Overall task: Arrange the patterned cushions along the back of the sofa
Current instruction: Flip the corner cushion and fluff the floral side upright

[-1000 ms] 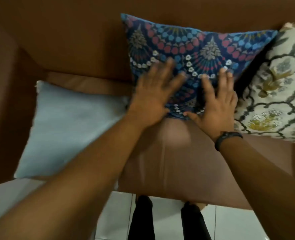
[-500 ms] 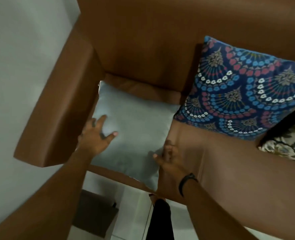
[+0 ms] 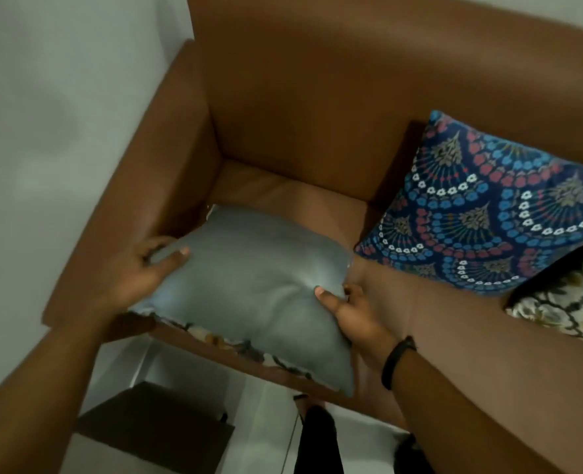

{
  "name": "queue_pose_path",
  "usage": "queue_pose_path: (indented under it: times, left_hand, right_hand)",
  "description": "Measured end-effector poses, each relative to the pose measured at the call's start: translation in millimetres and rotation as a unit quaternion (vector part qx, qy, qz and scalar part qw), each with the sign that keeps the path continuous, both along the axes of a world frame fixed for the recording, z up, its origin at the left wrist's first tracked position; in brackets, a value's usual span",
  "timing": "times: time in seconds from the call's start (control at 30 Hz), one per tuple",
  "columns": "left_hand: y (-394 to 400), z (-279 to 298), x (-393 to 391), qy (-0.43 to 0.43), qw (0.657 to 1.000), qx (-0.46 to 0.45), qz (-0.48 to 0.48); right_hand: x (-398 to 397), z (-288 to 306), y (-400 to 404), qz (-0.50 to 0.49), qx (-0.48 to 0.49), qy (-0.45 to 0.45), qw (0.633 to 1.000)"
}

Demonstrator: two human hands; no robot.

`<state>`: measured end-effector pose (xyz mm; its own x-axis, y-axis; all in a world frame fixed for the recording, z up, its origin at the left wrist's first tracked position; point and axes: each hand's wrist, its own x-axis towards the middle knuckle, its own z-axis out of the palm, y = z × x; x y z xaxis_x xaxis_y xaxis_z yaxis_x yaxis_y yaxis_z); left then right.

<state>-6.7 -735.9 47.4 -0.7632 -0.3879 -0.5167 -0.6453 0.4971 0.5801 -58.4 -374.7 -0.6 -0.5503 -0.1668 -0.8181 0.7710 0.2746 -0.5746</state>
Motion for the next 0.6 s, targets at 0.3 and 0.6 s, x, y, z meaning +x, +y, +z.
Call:
queue_pose_path:
  times: [0.3, 0.6]
  left_hand:
    - [3.0, 64.3, -157.9, 0.041, 0.973, 0.152, 0.170]
    - [53.9, 32.0, -243.9, 0.151, 0.954, 0.230, 0.118]
  right_hand:
    - [-154.5, 58.3, 5.6, -0.142, -0.039, -0.046, 0.988]
    - [-228.0, 53.4, -15.6, -0.192, -0.033, 0.017, 0.981]
